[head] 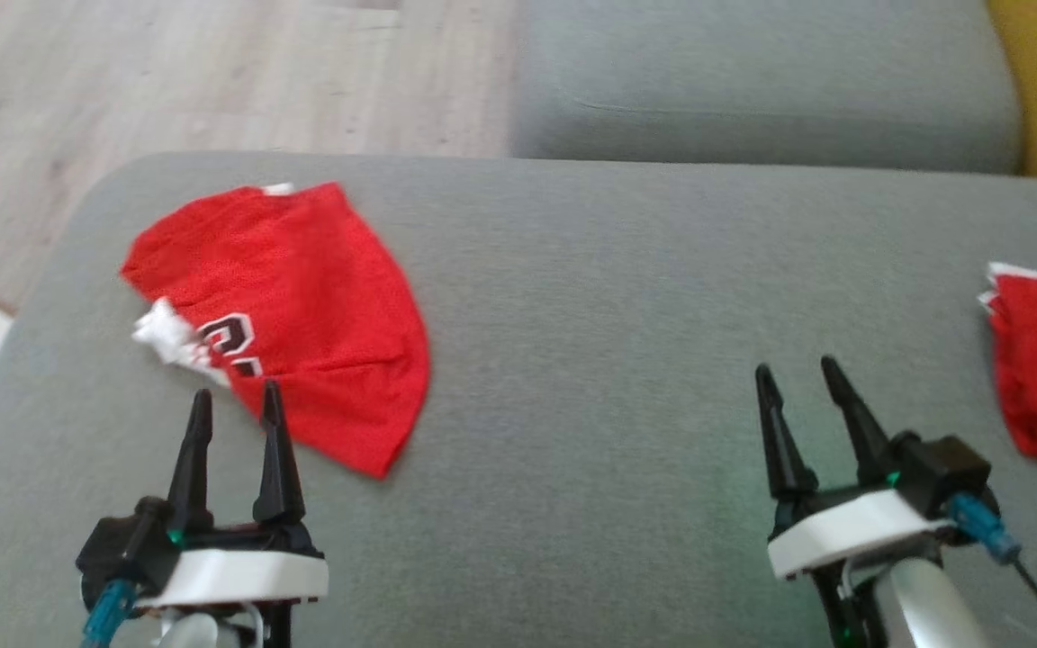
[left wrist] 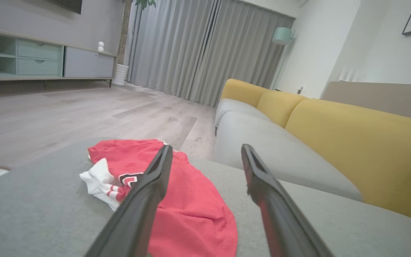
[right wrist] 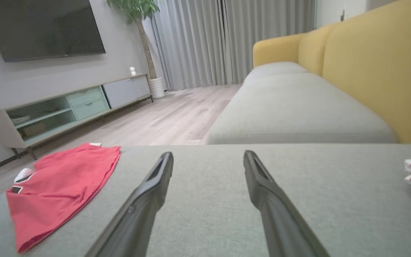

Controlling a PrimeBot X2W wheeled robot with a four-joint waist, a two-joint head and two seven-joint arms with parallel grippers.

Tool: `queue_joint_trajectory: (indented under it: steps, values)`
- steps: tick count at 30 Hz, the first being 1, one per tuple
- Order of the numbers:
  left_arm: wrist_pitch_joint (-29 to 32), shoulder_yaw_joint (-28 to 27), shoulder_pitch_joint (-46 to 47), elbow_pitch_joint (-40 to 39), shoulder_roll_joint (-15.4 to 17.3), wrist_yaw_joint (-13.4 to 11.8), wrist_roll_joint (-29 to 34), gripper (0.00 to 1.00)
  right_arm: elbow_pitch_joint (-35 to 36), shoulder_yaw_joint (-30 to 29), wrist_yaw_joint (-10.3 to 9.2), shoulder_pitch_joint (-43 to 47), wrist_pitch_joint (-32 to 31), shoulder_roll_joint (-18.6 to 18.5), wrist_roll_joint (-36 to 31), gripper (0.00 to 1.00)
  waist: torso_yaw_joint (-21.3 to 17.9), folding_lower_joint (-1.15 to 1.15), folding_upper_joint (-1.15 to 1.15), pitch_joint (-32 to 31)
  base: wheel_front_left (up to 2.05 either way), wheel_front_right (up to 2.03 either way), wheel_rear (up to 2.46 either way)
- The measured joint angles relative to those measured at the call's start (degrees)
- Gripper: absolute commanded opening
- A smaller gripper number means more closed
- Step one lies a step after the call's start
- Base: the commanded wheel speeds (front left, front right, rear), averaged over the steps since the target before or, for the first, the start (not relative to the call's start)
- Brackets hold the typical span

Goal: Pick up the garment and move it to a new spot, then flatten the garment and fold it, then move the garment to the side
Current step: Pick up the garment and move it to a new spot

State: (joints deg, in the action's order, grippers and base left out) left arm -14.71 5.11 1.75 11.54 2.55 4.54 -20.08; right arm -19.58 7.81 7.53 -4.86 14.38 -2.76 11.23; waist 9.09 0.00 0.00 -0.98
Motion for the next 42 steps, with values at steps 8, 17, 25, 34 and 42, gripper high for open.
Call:
queue_joint_trajectory:
  steps: [8, 17, 25, 34, 42]
  values:
    - [0.0, -1.6, -2.3, 0.4, 0.0, 0.0, -0.2, 1.00, -1.4, 4.1, 0.00, 1.0, 0.0, 0.0, 1.4, 1.00, 4.7, 0.00, 0.00, -1.1, 0.00, 0.00, 0.00]
    - [0.0, -2.3, -2.2, 0.5, 0.0, 0.0, -0.1, 1.00, -1.5, 4.9, 0.00, 1.0, 0.0, 0.0, 1.9, 1.00, 5.3, 0.00, 0.00, -0.5, 0.00, 0.00, 0.00]
    - [0.0, -3.5, 3.7, 3.5, 0.2, 1.1, 2.2, 1.00, -1.2, 3.1, 0.00, 0.6, 0.0, 0.0, 0.9, 1.00, 3.8, 0.00, 0.00, 3.0, 0.00, 0.00, 0.00]
    - [6.7, 2.9, 23.7, 17.1, 3.2, 2.6, 5.1, 1.00, 1.8, -1.3, 0.00, -5.6, 0.0, 0.0, -1.6, 1.00, 1.7, 0.02, 0.00, 10.3, 0.00, 0.00, 0.00]
    - [18.7, 8.5, 37.0, 32.2, 3.4, 2.6, 4.0, 1.00, 5.2, -3.5, 0.00, -10.8, 0.0, 0.0, -2.2, 1.00, -1.8, 0.02, 0.00, 16.3, 0.00, 0.00, 0.00]
